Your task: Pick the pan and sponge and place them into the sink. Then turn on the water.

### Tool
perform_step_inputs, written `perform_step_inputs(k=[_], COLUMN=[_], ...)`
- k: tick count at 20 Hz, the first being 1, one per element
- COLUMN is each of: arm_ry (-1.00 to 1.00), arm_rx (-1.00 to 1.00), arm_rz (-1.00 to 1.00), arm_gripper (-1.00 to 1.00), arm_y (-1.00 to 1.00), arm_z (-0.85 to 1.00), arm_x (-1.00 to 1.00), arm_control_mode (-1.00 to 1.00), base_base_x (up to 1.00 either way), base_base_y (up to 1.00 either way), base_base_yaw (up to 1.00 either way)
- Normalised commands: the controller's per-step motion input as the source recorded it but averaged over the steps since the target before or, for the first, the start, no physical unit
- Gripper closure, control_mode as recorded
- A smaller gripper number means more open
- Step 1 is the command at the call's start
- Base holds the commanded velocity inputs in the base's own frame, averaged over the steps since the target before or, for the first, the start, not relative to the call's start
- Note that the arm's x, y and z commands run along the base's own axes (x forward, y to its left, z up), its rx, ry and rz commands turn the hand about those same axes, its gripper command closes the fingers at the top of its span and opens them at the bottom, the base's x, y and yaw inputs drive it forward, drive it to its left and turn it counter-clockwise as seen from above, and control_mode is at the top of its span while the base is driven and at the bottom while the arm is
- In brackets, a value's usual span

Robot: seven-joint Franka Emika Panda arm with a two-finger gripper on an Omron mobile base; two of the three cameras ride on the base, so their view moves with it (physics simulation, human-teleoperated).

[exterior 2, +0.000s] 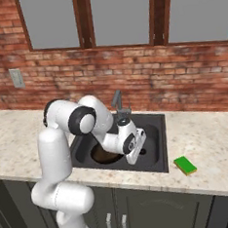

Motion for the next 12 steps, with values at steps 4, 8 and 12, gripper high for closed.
perform_step_inputs(k=[4, 8, 12], arm_ry=[0.00, 0.00, 0.00], arm_rx=[0.00, 0.00, 0.00], arm_rz=[0.06, 0.05, 0.06], arm_gripper=[1.00, 1.00, 1.00], arm_y=[0.00, 0.00, 0.00], arm_z=[-0.49, -0.51, -0.52], arm_x=[0.19, 0.21, 0.03], arm_control_mode=[-1.00, -1.00, -1.00], base_base_x=[0.00, 0.00, 0.00], base_base_y=[0.00, 0.00, 0.00], base_base_yaw=[0.00, 0.00, 0.00])
